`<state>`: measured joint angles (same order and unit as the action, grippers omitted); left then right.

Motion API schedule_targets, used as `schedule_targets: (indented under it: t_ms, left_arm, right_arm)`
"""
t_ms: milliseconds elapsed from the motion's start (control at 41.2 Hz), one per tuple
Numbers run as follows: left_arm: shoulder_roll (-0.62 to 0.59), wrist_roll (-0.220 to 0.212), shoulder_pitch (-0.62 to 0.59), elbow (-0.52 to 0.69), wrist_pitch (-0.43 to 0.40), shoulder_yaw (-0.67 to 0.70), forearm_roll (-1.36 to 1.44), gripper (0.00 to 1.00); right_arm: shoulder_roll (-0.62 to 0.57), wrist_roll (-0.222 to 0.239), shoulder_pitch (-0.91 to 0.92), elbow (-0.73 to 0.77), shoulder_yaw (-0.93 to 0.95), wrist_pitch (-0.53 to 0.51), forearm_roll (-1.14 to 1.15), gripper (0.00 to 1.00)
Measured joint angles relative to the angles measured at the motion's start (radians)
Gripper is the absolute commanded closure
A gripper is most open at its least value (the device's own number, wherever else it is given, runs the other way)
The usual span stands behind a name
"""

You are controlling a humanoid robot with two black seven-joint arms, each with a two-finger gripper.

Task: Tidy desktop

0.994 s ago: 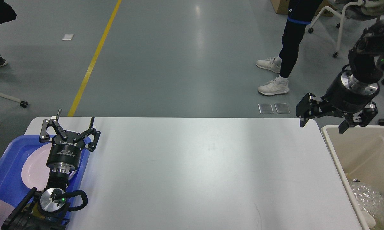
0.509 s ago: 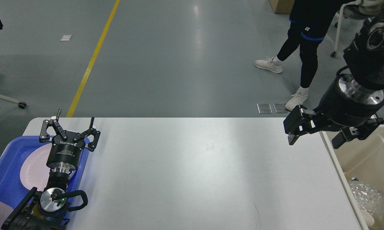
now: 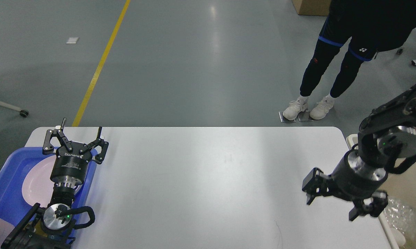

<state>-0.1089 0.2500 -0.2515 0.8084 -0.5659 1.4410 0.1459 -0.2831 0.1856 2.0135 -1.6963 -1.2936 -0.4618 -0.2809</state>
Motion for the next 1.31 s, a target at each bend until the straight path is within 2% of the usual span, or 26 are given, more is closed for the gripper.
schedule_targets:
  t_ms: [267, 364, 412, 606, 752, 873, 994, 1309]
  left_arm:
    - [0.0, 0.0, 0.0, 0.0, 0.0, 0.0, 0.0, 0.04]
    - [0.0, 0.0, 0.0, 0.0, 0.0, 0.0, 0.0, 0.04]
    - [0.0, 0.0, 0.0, 0.0, 0.0, 0.0, 0.0, 0.04]
    - [0.0, 0.0, 0.0, 0.0, 0.0, 0.0, 0.0, 0.04]
    - [0.0, 0.0, 0.0, 0.0, 0.0, 0.0, 0.0, 0.04]
    - [0.0, 0.0, 0.0, 0.0, 0.0, 0.0, 0.0, 0.04]
    - [0.0, 0.0, 0.0, 0.0, 0.0, -0.001, 0.0, 0.04]
    - [0.0, 0.0, 0.0, 0.0, 0.0, 0.0, 0.0, 0.04]
  right_arm:
    - [0.005, -0.002, -0.322, 0.004, 0.144, 0.228, -0.07, 0.01]
    - [0.008, -0.002, -0.412, 0.011, 0.185, 0.336, -0.072, 0.01]
    - [0.009, -0.002, -0.47, 0.013, 0.205, 0.428, -0.072, 0.01]
    - [0.021, -0.005, -0.558, 0.018, 0.227, 0.571, -0.07, 0.01]
    - [0.024, -0.009, -0.584, 0.022, 0.235, 0.599, -0.068, 0.02]
    - [0.024, -0.009, -0.606, 0.028, 0.248, 0.605, -0.067, 0.13]
    - [0.023, -0.009, -0.638, 0.051, 0.262, 0.608, -0.066, 0.18]
    - [0.015, -0.008, -0.723, 0.129, 0.266, 0.615, -0.065, 0.19]
